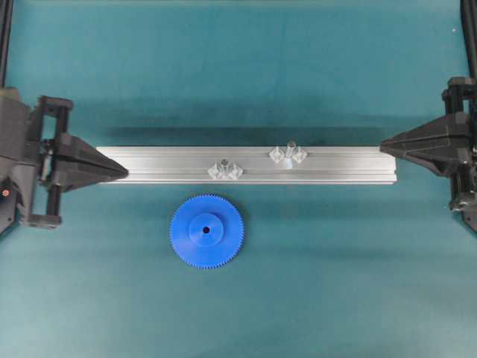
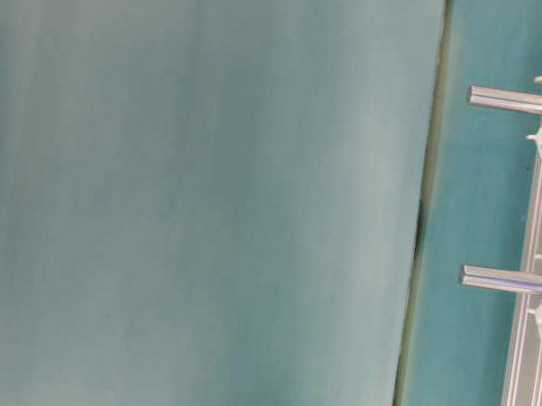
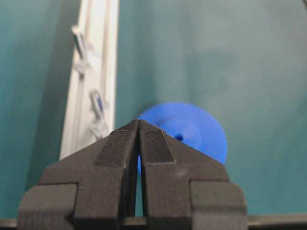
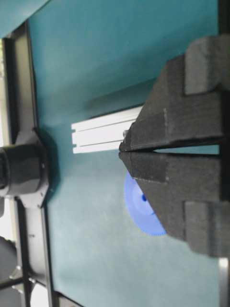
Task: Find the location of the shaft and insert the large gear.
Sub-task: 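Move the left gripper over the blue gear's hub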
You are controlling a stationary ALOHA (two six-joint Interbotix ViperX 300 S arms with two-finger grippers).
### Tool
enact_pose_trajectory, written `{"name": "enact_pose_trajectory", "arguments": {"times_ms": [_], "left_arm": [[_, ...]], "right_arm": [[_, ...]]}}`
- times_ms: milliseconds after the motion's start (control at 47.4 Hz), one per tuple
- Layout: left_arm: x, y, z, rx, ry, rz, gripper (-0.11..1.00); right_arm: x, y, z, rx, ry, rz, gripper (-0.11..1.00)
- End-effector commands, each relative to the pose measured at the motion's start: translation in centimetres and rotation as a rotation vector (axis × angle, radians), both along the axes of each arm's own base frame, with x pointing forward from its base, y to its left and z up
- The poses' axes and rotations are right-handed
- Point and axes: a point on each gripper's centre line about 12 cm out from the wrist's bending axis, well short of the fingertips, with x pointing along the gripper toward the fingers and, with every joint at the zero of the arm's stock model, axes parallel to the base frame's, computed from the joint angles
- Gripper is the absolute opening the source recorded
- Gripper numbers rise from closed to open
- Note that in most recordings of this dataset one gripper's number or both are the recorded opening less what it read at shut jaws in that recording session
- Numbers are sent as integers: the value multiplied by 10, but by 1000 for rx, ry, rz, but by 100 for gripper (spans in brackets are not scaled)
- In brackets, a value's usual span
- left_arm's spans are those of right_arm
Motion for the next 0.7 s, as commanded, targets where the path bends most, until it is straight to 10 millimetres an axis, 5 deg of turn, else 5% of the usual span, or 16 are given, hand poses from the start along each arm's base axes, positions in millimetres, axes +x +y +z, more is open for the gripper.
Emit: {"name": "enact_pose_trajectory", "arguments": {"times_ms": [0,675], "left_arm": [[9,-4,7,5,6,-17,0],[47,-20,-11,22,217,-65,0]], "right_arm": [[1,-1,3,12,-2,-4,-1],[-1,-4,-11,19,85,-21,-1]]}}
